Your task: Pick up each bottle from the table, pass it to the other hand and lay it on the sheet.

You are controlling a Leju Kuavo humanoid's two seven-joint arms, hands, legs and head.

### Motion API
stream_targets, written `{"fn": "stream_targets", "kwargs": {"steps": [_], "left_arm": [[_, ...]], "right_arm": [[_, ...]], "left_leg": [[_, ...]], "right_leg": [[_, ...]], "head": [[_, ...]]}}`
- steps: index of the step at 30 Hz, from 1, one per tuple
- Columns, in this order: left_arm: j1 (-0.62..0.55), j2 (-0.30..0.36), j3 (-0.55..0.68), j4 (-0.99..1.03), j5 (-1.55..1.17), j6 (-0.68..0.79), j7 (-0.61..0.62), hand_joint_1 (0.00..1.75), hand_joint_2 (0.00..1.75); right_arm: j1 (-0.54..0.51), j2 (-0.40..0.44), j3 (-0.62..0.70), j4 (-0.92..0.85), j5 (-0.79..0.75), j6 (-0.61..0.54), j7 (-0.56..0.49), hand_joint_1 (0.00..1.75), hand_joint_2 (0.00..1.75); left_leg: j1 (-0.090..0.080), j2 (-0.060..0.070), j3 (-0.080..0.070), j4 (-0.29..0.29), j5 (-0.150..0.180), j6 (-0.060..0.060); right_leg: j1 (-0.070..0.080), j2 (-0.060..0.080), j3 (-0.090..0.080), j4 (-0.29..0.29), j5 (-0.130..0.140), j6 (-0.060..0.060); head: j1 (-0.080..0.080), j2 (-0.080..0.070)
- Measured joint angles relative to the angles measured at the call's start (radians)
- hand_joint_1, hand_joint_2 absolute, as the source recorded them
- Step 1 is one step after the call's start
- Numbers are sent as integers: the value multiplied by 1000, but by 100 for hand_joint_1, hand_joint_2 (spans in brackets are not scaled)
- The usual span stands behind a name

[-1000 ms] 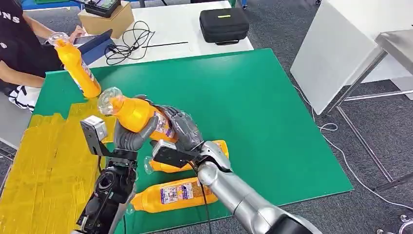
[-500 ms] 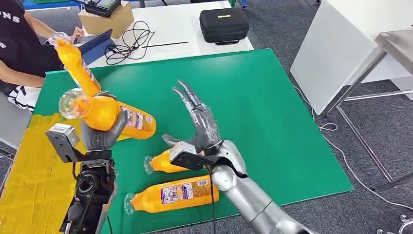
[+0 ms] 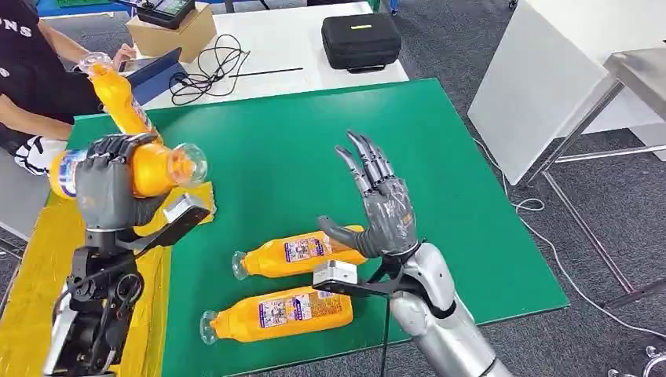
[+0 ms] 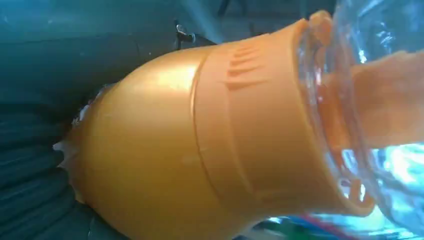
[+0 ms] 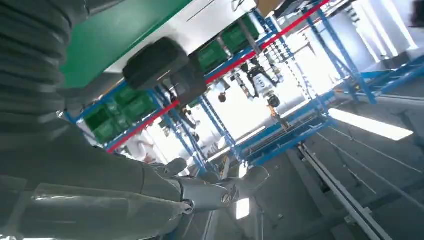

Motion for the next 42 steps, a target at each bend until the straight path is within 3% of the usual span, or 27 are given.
{"fn": "stream_targets", "kwargs": {"steps": [3,10,20,25,26,28,29,31,42], "left_arm": [[-56,24,-2,75,-113,-48,68,175,175],[-220,47,-45,377,-158,-208,96,175,175],[-353,53,-62,724,-105,-248,119,175,175],[-361,53,-61,753,-99,-254,124,175,175],[-361,53,-61,753,-99,-254,124,82,175],[-369,53,-58,794,-95,-259,131,82,175],[-373,54,-53,832,-91,-263,145,0,175],[-381,59,-40,915,-84,-285,167,0,175],[-387,61,-8,973,-84,-247,185,0,175]], "right_arm": [[-4,-16,-8,-15,11,33,20,0,175],[-47,-37,-21,-23,-14,187,60,0,175],[-76,-58,-41,-15,-83,225,47,0,175],[-80,-58,-42,-13,-88,228,45,0,175],[-81,-58,-42,-13,-88,229,45,0,175],[-89,-58,-42,-8,-93,235,41,0,175],[-97,-59,-42,-3,-98,238,40,0,175],[-110,-59,-42,13,-103,247,40,0,175],[-127,-58,-40,46,-115,259,39,0,175]], "left_leg": [[0,1,1,0,0,0],[0,1,0,0,1,0],[0,1,-1,0,1,0],[0,0,-1,0,1,0],[0,0,-1,0,1,0],[0,0,-1,0,1,0],[0,0,-1,0,1,0],[0,0,-1,0,1,0],[0,0,-1,0,1,0]], "right_leg": [[0,1,0,0,1,0],[0,1,0,0,1,0],[0,0,0,0,1,0],[0,0,0,0,1,0],[0,0,0,0,1,0],[0,0,0,1,1,0],[0,0,0,1,1,0],[0,0,0,1,1,0],[0,0,0,1,1,0]], "head": [[-1,0],[0,0],[-1,0],[0,0],[0,0],[-1,0],[0,0],[0,0],[0,0]]}}
